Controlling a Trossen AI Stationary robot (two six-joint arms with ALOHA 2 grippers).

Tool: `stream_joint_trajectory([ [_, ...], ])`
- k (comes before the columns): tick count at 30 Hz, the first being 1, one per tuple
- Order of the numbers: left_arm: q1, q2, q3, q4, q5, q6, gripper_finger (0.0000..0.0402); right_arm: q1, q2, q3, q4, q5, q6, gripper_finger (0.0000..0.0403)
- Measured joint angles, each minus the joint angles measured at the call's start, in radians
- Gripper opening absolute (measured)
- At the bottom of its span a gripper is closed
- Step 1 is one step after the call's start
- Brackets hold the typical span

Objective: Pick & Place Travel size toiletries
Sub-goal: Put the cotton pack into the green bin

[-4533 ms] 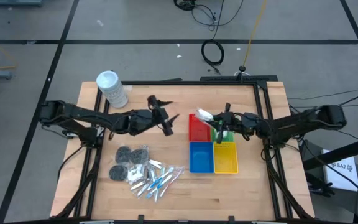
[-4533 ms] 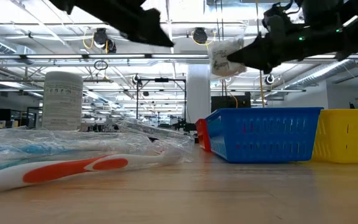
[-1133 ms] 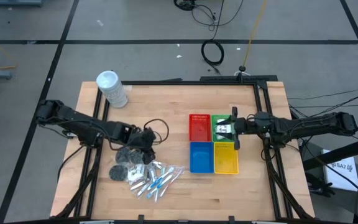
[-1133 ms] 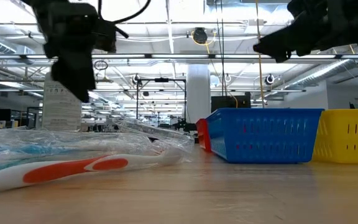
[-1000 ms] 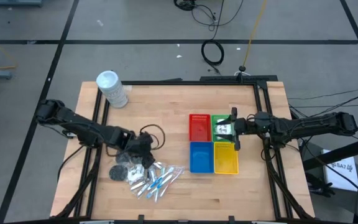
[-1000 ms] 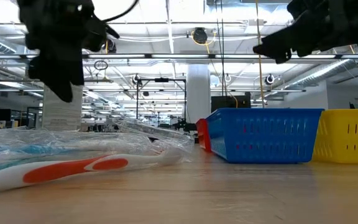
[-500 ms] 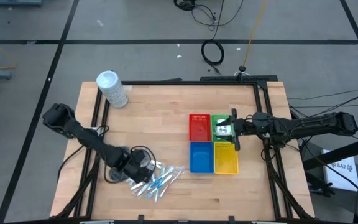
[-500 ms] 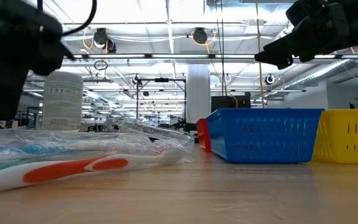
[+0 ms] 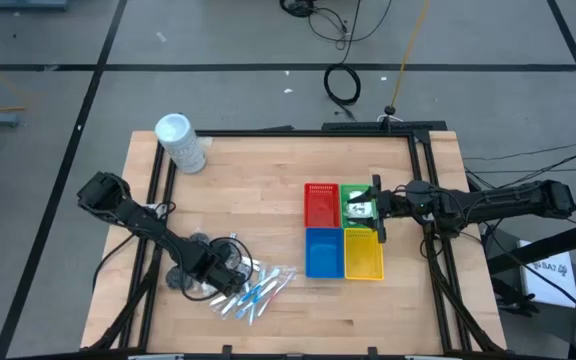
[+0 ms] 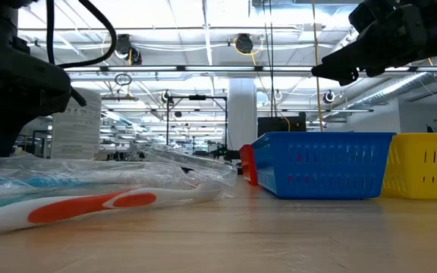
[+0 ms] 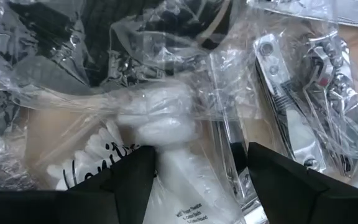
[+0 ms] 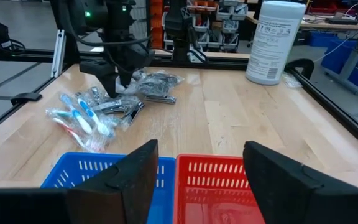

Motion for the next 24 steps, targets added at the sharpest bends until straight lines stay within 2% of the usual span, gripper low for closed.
stream_joint_trajectory([
  [6, 0.001, 0.001, -0.001, 0.010, 0.043, 0.060, 0.0255, 0.000, 0.000, 0.000, 0.000, 0.000, 0.000, 0.0217],
  [15, 0.000, 0.002, -0.002, 0.076, 0.050, 0.127, 0.0255, 0.000, 0.000, 0.000, -0.001, 0.000, 0.000, 0.0215],
  [19, 0.021, -0.012, -0.003, 0.061, 0.116, 0.143, 0.0255, 0.000, 0.000, 0.000, -0.001, 0.000, 0.000, 0.0214],
  [24, 0.026, -0.077, -0.003, 0.059, 0.068, 0.137, 0.0255, 0.000, 0.000, 0.000, -0.001, 0.000, 0.004, 0.0213],
])
